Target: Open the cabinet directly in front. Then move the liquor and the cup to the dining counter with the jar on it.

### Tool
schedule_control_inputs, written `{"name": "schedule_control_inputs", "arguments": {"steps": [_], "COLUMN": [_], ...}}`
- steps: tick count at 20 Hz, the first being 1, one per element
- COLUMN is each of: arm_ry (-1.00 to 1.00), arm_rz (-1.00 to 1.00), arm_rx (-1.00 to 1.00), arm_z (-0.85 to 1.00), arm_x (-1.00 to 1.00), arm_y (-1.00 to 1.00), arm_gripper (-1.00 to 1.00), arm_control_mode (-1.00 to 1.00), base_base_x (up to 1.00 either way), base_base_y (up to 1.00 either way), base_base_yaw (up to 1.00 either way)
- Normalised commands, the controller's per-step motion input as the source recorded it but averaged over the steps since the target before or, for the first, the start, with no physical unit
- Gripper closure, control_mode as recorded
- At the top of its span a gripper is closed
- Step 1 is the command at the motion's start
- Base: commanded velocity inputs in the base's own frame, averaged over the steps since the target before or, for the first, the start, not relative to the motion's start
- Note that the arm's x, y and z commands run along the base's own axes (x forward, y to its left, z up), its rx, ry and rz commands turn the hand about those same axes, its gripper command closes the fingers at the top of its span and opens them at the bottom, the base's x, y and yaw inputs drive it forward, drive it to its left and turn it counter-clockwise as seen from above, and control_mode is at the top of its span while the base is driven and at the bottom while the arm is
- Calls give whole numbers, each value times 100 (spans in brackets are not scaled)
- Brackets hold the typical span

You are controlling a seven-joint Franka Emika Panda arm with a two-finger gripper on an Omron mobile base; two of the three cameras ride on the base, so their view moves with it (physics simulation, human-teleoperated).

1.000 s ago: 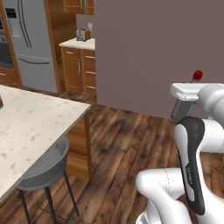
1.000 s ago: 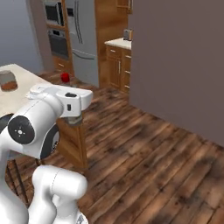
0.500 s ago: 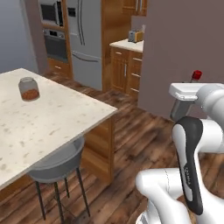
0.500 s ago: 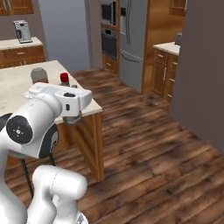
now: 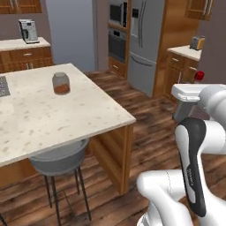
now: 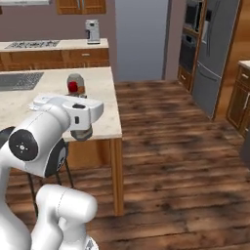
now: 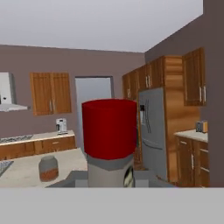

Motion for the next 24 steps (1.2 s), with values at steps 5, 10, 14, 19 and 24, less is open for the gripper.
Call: {"name": "schedule_control_inputs", "arguments": {"steps": [5, 10, 14, 19, 24], "arm_ry": [0, 0, 0, 0, 0], "arm_rz": [0, 0, 0, 0, 0], "arm_rx": [0, 0, 0, 0, 0], "arm_z": [0, 0, 0, 0, 0], "arm_x": [0, 0, 0, 0, 0], "arm_y": [0, 0, 0, 0, 0], "arm_gripper": [100, 100, 100, 100, 100], "arm_control_mode": [100, 100, 100, 100, 100], "base_base_x": [40, 28, 55, 97, 61], "base_base_y": [-38, -46, 0, 0, -2], "base_base_yaw": [50, 33, 8, 12, 18]}}
